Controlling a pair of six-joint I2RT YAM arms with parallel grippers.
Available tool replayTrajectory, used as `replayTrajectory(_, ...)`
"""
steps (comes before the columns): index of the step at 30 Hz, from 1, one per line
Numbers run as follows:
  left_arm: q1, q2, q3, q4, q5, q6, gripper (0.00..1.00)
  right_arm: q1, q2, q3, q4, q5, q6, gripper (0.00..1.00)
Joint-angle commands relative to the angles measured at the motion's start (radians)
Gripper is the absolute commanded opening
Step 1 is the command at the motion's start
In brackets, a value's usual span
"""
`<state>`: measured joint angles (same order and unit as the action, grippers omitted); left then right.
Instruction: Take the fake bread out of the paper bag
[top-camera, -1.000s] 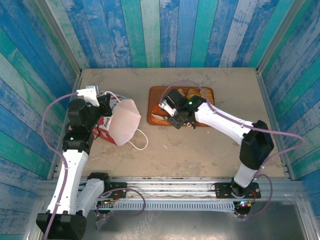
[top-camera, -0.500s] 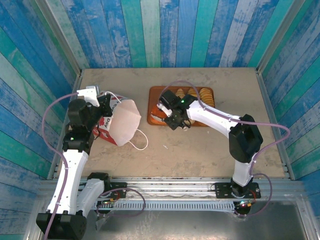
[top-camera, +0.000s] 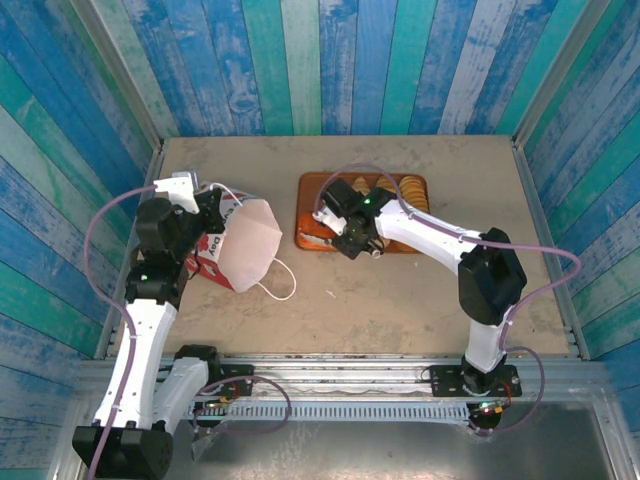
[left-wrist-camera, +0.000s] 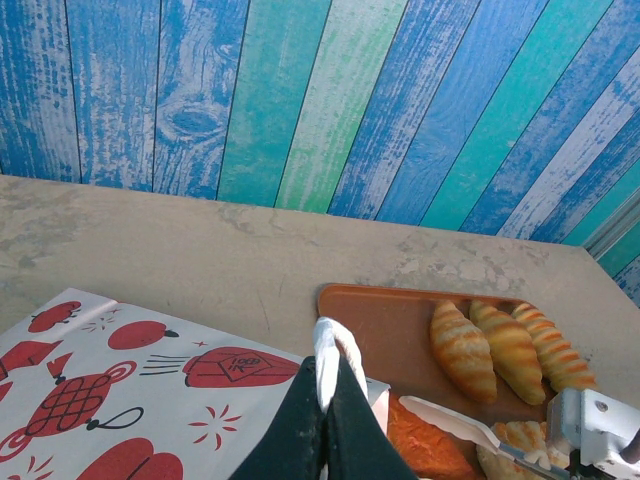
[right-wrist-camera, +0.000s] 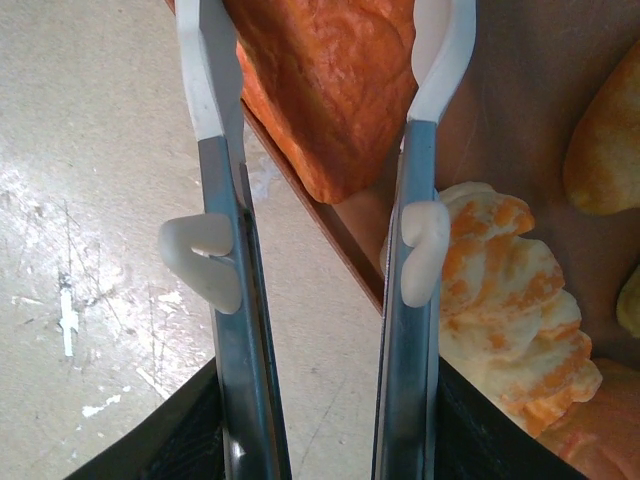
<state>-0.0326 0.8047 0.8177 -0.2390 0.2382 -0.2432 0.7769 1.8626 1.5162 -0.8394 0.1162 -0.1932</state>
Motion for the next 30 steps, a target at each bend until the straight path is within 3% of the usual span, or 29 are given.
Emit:
replayTrajectory(1,0.002,-0.003,-0.002,0.031,0.001,0.010,0.00,-0.015,-0.010,0.012,-0.042,-0.001,-0.034,0.47)
replayTrajectory(25,0.000,0.019,0.018,0.023,0.014,0.022,0.00,-0.015,-0.096,0.000,-0.022,-0.048,0.003,0.51)
replayTrajectory(30,0.000,0.015,0.053,-0.076,-0.119,0.079,0.00,-0.015,-0.174,-0.045,0.037,-0.069,0.047,0.49)
